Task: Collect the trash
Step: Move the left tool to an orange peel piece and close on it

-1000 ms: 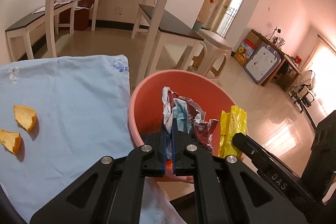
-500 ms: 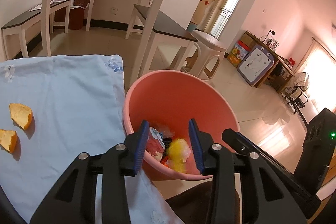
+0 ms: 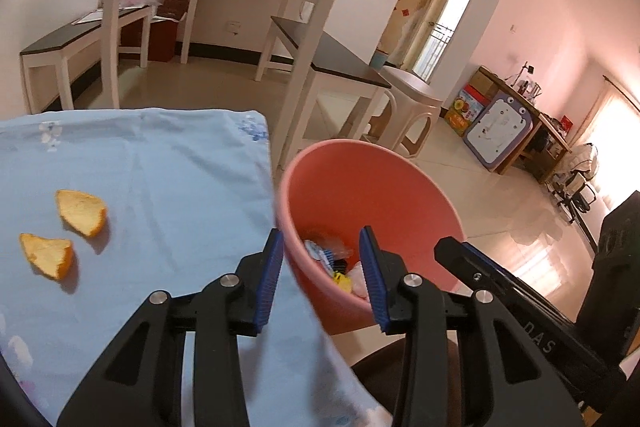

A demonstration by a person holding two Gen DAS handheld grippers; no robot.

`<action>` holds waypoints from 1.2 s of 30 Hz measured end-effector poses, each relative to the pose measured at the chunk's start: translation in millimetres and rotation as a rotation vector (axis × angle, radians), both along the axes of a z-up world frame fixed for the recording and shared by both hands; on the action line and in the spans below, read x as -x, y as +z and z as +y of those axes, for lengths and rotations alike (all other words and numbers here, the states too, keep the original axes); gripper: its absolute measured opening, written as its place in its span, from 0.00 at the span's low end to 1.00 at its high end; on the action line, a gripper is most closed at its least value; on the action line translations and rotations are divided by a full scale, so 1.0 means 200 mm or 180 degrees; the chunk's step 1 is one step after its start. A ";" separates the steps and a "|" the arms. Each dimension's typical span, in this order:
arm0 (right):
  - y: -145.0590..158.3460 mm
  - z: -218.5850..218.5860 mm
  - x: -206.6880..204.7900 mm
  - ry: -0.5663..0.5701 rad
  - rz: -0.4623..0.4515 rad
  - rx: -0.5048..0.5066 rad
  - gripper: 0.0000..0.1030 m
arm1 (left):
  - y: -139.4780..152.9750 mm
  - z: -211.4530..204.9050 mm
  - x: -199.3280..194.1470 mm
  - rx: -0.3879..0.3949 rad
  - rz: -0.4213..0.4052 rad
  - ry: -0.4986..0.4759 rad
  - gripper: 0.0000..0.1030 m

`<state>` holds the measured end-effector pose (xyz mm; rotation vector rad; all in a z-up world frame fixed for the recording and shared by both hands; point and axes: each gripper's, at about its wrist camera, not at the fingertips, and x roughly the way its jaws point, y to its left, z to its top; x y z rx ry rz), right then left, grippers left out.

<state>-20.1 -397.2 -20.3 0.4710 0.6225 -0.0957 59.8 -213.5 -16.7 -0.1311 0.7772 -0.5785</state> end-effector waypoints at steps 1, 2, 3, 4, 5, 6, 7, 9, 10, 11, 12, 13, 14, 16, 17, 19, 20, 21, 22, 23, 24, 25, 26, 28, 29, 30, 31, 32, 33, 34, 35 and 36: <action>0.01 0.02 0.00 0.0022 -0.0002 0.0009 0.36 | 0.01 0.02 0.00 -0.0005 -0.0003 0.0018 0.38; 0.01 0.04 0.00 0.0048 -0.0001 0.0017 0.36 | 0.01 0.04 0.01 -0.0011 -0.0004 0.0038 0.38; 0.02 0.06 0.00 0.0072 0.0001 0.0025 0.36 | 0.01 0.06 0.01 -0.0019 -0.0003 0.0069 0.38; 0.02 0.09 0.00 0.0105 0.0007 0.0035 0.36 | 0.01 0.08 0.02 -0.0022 -0.0003 0.0091 0.38; 0.02 0.10 0.00 0.0133 0.0010 0.0040 0.36 | 0.02 0.10 0.02 -0.0023 -0.0003 0.0115 0.38; 0.03 0.13 -0.01 0.0172 0.0013 0.0049 0.36 | 0.02 0.14 0.03 -0.0027 -0.0006 0.0149 0.38; 0.03 0.15 -0.01 0.0197 0.0014 0.0057 0.36 | 0.02 0.16 0.03 -0.0034 -0.0010 0.0173 0.38; 0.03 0.21 -0.01 0.0272 0.0022 0.0073 0.36 | 0.02 0.21 0.04 -0.0051 -0.0022 0.0226 0.38; 0.03 0.23 -0.01 0.0303 0.0027 0.0077 0.36 | 0.02 0.24 0.04 -0.0063 -0.0033 0.0263 0.38; 0.03 0.26 -0.02 0.0335 0.0035 0.0084 0.36 | 0.02 0.27 0.05 -0.0072 -0.0044 0.0301 0.38; 0.03 0.28 -0.02 0.0367 0.0046 0.0092 0.36 | 0.02 0.31 0.05 -0.0082 -0.0060 0.0352 0.38; 0.03 0.32 -0.03 0.0411 0.0057 0.0099 0.36 | 0.02 0.34 0.05 -0.0087 -0.0070 0.0387 0.38; 0.02 0.34 -0.03 0.0443 0.0064 0.0105 0.36 | 0.03 0.37 0.05 -0.0089 -0.0076 0.0423 0.38; 0.02 0.41 -0.04 0.0520 0.0080 0.0118 0.36 | 0.02 0.44 0.04 -0.0098 -0.0071 0.0516 0.38; 0.01 0.44 -0.05 0.0554 0.0087 0.0122 0.37 | 0.02 0.48 0.04 -0.0103 -0.0064 0.0565 0.38; 0.01 0.48 -0.06 0.0608 0.0096 0.0125 0.38 | 0.01 0.55 0.03 -0.0120 -0.0057 0.0666 0.38; 0.00 0.51 -0.07 0.0644 0.0103 0.0128 0.38 | 0.00 0.58 0.03 -0.0134 -0.0054 0.0710 0.38; 0.00 0.53 -0.08 0.0673 0.0110 0.0132 0.39 | -0.01 0.62 0.02 -0.0155 -0.0053 0.0757 0.38; -0.01 0.57 -0.09 0.0717 0.0119 0.0134 0.40 | -0.02 0.66 0.02 -0.0181 -0.0056 0.0814 0.38; -0.01 0.58 -0.10 0.0740 0.0124 0.0134 0.40 | -0.03 0.69 0.02 -0.0202 -0.0057 0.0860 0.38; -0.02 0.61 -0.11 0.0775 0.0129 0.0134 0.41 | -0.03 0.72 0.01 -0.0225 -0.0056 0.0903 0.38; -0.03 0.63 -0.11 0.0804 0.0135 0.0134 0.41 | -0.04 0.76 0.00 -0.0250 -0.0050 0.0952 0.38; -0.03 0.65 -0.12 0.0840 0.0145 0.0134 0.41 | -0.06 0.80 -0.01 -0.0269 -0.0037 0.1008 0.38; -0.04 0.69 -0.14 0.0890 0.0157 0.0136 0.41 | -0.09 0.87 -0.03 -0.0295 0.0010 0.1120 0.38; -0.05 0.70 -0.14 0.0913 0.0164 0.0136 0.42 | -0.10 0.90 -0.04 -0.0303 0.0042 0.1164 0.38; -0.06 0.72 -0.15 0.0935 0.0169 0.0130 0.42 | -0.12 0.94 -0.06 -0.0310 0.0086 0.1214 0.38; -0.07 0.74 -0.16 0.0966 0.0175 0.0118 0.42 | -0.13 0.97 -0.07 -0.0309 0.0108 0.1240 0.38; -0.08 0.75 -0.16 0.0985 0.0181 0.0112 0.42 | -0.14 0.99 -0.08 -0.0305 0.0128 0.1260 0.38; -0.08 0.76 -0.17 0.1005 0.0190 0.0106 0.42 | -0.14 1.01 -0.09 -0.0307 0.0144 0.1282 0.38; -0.09 0.77 -0.18 0.1030 0.0202 0.0099 0.42 | -0.15 1.02 -0.11 -0.0315 0.0147 0.1294 0.38; -0.10 0.78 -0.19 0.1051 0.0213 0.0095 0.42 | -0.16 1.03 -0.12 -0.0327 0.0149 0.1298 0.38; -0.10 0.79 -0.20 0.1063 0.0220 0.0094 0.42 | -0.16 1.03 -0.14 -0.0344 0.0159 0.1286 0.38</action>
